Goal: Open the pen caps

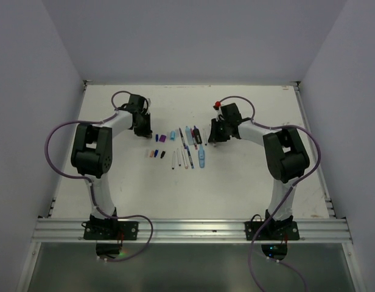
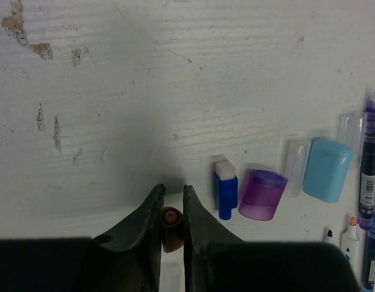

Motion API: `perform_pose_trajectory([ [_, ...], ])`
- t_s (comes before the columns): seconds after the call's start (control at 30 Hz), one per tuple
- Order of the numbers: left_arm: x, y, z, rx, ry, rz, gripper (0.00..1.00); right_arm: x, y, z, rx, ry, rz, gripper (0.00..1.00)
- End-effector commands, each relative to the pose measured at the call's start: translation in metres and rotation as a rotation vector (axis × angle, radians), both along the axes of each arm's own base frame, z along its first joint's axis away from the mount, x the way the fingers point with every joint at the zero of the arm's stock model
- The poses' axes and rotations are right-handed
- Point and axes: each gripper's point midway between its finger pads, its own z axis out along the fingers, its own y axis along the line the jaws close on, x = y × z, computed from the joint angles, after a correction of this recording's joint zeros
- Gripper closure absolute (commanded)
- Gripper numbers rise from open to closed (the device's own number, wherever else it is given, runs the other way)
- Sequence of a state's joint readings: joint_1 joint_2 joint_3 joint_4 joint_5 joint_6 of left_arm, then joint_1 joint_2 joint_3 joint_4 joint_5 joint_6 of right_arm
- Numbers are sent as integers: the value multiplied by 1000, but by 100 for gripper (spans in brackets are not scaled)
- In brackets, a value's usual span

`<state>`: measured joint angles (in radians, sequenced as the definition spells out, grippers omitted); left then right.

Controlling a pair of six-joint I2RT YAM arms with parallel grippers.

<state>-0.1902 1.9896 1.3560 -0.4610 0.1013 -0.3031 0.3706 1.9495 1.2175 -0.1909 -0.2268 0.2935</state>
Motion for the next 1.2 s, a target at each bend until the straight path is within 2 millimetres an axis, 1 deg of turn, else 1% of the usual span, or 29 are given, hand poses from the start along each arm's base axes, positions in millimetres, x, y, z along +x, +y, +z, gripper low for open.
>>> perform_pose_trajectory([
  [0.0, 4, -4, -1, -23, -8, -9, 85, 10, -1, 0, -18, -14, 9, 87],
  [0.07, 2, -5, -4, -33, 1, -6, 80, 10, 1, -2, -12, -6, 15, 83],
  [0.13, 2, -5, -6, -36, 7, -5, 76, 10, 1, -3, -11, -2, 12, 80],
  [0.17, 1, -5, -7, -37, 10, -2, 74, 10, 1, -3, -10, -3, 13, 76],
  [0.27, 1, -5, -9, -37, 15, 6, 70, 8, 1, -1, -8, -2, 11, 69],
  [0.5, -3, -4, -13, -38, 30, 18, 62, 7, 0, 5, 3, -7, -9, 61],
  [0.6, -2, -3, -9, -32, 22, 28, 60, 8, 1, 15, 14, -27, -18, 57],
  [0.63, -2, -3, -7, -34, 19, 29, 60, 10, 1, 25, 22, -48, -23, 56],
  [0.7, 0, -2, 0, -36, 5, 39, 58, 11, 0, 38, 29, -72, -29, 51],
  [0.73, 3, -2, 10, -37, -19, 45, 57, 14, -1, 55, 34, -108, -36, 48],
  [0.8, 6, -1, 24, -43, -48, 60, 55, 14, -4, 73, 32, -141, -46, 46],
  [0.83, 10, 0, 43, -41, -92, 73, 55, 14, -6, 85, 34, -167, -57, 44],
  [0.87, 12, 2, 54, -42, -115, 86, 53, 15, -11, 110, 34, -223, -77, 39],
  [0.9, 12, 3, 66, -42, -137, 93, 52, 15, -16, 125, 30, -256, -94, 36],
  [0.93, 16, 7, 93, -39, -202, 109, 49, 16, -19, 141, 26, -295, -104, 32],
  [0.97, 17, 8, 108, -40, -235, 119, 45, 15, -28, 151, -3, -317, -132, 26],
  [1.0, 15, 11, 137, -46, -299, 128, 42, 11, -34, 181, 4, -382, -148, 23],
  [1.03, 15, 14, 155, -44, -343, 140, 38, 9, -39, 200, -3, -424, -156, 18],
  [1.07, 14, 21, 171, -24, -385, 163, 32, 4, -47, 215, -19, -451, -173, 16],
  [1.1, 7, 26, 205, -29, -467, 175, 29, -3, -60, 244, -31, -521, -215, 13],
  [1.13, 3, 33, 222, -8, -513, 197, 21, -7, -70, 264, -47, -574, -239, 6],
  [1.17, -2, 38, 239, -1, -559, 209, 17, -14, -79, 277, -64, -603, -263, 2],
])
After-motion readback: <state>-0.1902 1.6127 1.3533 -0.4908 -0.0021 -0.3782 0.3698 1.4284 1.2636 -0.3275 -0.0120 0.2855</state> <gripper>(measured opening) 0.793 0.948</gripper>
